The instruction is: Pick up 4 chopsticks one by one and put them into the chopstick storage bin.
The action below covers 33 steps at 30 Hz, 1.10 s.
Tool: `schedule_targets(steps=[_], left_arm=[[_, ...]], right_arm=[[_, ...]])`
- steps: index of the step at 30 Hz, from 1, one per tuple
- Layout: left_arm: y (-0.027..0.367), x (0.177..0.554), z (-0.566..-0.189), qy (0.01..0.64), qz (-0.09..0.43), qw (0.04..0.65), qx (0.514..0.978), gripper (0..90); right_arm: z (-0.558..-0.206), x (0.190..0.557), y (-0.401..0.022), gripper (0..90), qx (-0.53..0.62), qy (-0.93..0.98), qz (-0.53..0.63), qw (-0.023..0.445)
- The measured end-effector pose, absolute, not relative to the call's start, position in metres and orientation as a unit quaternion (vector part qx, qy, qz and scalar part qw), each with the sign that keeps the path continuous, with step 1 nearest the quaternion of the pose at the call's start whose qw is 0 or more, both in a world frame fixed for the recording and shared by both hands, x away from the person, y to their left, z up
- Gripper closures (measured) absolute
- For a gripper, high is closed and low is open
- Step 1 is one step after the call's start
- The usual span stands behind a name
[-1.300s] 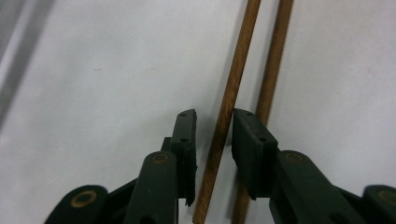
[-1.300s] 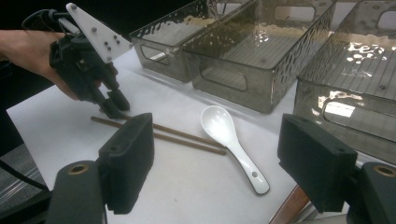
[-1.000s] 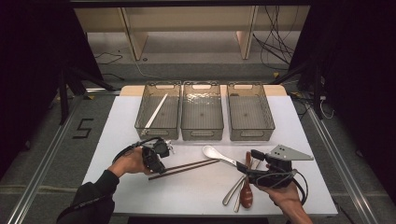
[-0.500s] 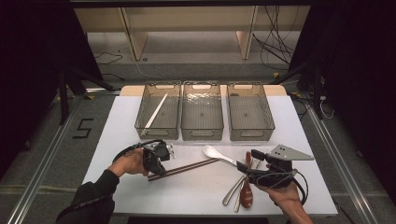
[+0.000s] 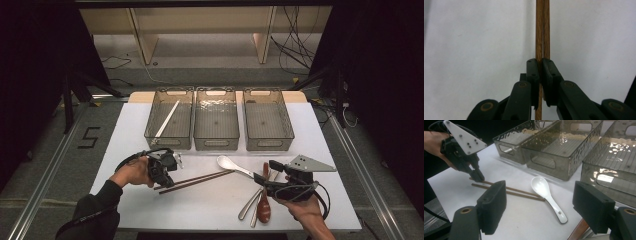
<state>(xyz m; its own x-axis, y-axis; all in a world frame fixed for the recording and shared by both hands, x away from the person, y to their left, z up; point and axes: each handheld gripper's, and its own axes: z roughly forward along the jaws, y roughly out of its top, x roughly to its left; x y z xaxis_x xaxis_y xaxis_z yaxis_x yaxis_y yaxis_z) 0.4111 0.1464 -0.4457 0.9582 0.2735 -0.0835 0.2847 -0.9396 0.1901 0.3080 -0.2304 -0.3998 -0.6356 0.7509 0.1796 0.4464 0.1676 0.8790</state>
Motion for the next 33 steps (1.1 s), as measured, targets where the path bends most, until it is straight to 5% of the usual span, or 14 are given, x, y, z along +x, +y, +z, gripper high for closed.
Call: schedule_targets(steps=[8, 33], left_arm=[[0.157, 0.409, -0.434, 0.148, -0.041, 0.131, 0.979, 83.8], [0.170, 0.425, -0.396, 0.258, 0.040, 0.266, 0.928, 83.7]], right_arm=[[-0.400, 0.308, -0.230, 28.1, 0.399, 0.750, 0.506, 0.150], [-0.401, 0.309, -0.230, 28.2, 0.400, 0.750, 0.505, 0.151]])
